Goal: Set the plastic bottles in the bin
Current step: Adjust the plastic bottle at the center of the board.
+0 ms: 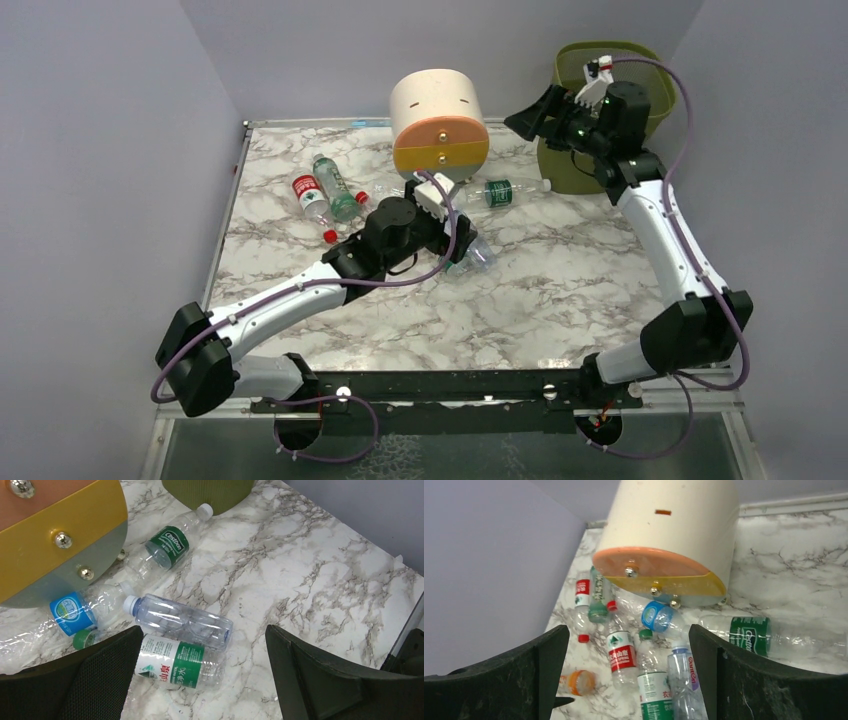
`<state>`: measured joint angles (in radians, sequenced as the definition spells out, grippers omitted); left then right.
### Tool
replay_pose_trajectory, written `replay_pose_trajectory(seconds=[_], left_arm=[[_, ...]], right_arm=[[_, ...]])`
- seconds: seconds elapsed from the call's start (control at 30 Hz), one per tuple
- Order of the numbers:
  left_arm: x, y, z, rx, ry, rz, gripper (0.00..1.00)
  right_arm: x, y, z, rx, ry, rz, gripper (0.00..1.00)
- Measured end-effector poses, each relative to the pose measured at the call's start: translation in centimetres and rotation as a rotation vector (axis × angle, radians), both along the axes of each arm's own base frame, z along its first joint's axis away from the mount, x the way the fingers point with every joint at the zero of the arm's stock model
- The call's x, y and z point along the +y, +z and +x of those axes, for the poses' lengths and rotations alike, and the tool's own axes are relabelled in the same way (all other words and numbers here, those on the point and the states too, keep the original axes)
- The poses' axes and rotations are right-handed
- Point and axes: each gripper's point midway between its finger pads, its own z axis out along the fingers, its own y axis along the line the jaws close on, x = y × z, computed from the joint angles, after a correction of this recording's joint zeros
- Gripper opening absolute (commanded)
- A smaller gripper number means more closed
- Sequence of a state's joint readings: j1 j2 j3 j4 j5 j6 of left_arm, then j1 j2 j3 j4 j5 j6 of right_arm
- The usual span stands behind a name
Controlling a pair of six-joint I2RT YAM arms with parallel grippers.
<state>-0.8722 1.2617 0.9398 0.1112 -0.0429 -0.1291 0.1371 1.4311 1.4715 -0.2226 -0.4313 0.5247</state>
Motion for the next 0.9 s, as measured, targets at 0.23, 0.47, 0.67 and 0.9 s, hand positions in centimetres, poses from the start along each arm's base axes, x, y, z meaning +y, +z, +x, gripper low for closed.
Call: replay_pose_trajectory(seconds=[0.23,0.47,0.67,0.9], left_arm=[[0.8,-1.0,-1.5,0.038,-0.015,-0.032,0.99],[1.6,0.4,-2.8,0.040,-0.022,-0.099,0.99],[2.5,1.0,-3.7,0.036,-0.019,-0.138,0.99],[3.1,2.3,-4.2,0.017,-0.020,-0.173,0.99]], right_arm=[[2.2,-7.4,2.5,0.118,0.067,-0.093,0.91],[3.6,-12.0,4.0,0.149,0.071,-0.184,0.91],[4.0,-15.7,4.5,0.122,0.021,-0.262,0.91],[3.5,-20.4,5.2,0.107,-0.019,-0.335,0.90]])
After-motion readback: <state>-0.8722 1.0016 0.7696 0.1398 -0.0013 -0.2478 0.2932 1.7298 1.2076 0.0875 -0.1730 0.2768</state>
